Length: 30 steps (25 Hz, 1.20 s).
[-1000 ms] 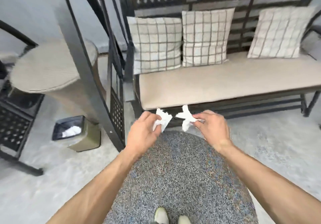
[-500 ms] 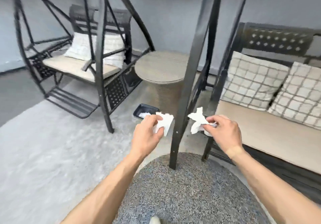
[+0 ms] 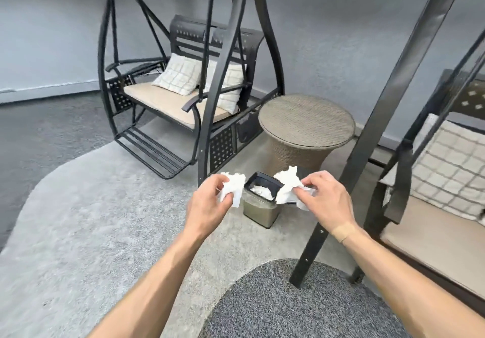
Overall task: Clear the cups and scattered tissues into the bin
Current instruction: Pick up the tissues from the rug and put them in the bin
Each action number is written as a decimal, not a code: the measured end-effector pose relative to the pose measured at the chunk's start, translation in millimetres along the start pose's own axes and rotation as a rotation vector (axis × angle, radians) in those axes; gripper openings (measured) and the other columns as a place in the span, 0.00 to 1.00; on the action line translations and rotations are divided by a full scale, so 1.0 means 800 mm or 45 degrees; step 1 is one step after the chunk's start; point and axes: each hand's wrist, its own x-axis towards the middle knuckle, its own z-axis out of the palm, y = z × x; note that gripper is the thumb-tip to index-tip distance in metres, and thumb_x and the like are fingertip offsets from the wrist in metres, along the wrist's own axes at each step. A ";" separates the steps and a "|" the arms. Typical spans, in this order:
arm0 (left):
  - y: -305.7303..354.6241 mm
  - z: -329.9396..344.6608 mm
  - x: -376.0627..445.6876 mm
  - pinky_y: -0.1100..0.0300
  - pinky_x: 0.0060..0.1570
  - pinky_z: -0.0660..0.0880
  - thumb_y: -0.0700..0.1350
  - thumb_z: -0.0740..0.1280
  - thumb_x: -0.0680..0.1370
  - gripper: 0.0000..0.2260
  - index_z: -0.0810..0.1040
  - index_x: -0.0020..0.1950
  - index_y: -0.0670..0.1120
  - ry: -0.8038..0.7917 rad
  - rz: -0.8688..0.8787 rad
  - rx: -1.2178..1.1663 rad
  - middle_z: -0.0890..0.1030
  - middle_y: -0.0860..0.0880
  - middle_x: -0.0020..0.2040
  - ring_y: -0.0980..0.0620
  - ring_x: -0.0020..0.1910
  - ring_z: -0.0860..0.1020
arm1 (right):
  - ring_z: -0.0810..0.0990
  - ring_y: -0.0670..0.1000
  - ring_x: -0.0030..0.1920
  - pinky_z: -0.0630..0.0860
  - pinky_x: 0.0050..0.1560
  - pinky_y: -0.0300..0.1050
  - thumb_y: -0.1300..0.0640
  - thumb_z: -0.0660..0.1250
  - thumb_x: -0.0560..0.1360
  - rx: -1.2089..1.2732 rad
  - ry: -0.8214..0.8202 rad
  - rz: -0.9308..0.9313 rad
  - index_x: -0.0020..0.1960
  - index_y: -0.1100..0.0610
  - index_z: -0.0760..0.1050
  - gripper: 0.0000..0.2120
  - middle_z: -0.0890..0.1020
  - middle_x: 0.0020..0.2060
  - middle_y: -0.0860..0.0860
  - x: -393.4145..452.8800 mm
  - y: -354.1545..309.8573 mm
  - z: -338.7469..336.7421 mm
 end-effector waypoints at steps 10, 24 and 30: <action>-0.070 -0.019 0.135 0.60 0.48 0.75 0.52 0.68 0.76 0.10 0.74 0.57 0.55 -0.084 0.081 -0.034 0.77 0.59 0.51 0.60 0.48 0.76 | 0.78 0.47 0.44 0.76 0.41 0.46 0.42 0.67 0.73 -0.095 -0.007 0.000 0.47 0.46 0.78 0.09 0.77 0.48 0.39 0.096 -0.059 0.098; -0.075 0.116 0.403 0.58 0.55 0.75 0.50 0.68 0.77 0.21 0.68 0.68 0.60 -0.281 0.032 0.058 0.79 0.57 0.57 0.61 0.53 0.76 | 0.81 0.53 0.42 0.74 0.39 0.46 0.43 0.68 0.72 -0.048 -0.002 0.213 0.48 0.45 0.79 0.09 0.84 0.42 0.45 0.353 0.050 0.155; -0.064 0.174 0.506 0.58 0.55 0.74 0.50 0.68 0.78 0.17 0.74 0.66 0.52 -0.329 0.100 0.083 0.79 0.54 0.58 0.59 0.53 0.76 | 0.82 0.52 0.44 0.74 0.40 0.45 0.43 0.68 0.73 -0.066 0.000 0.255 0.50 0.47 0.80 0.11 0.85 0.45 0.46 0.452 0.096 0.159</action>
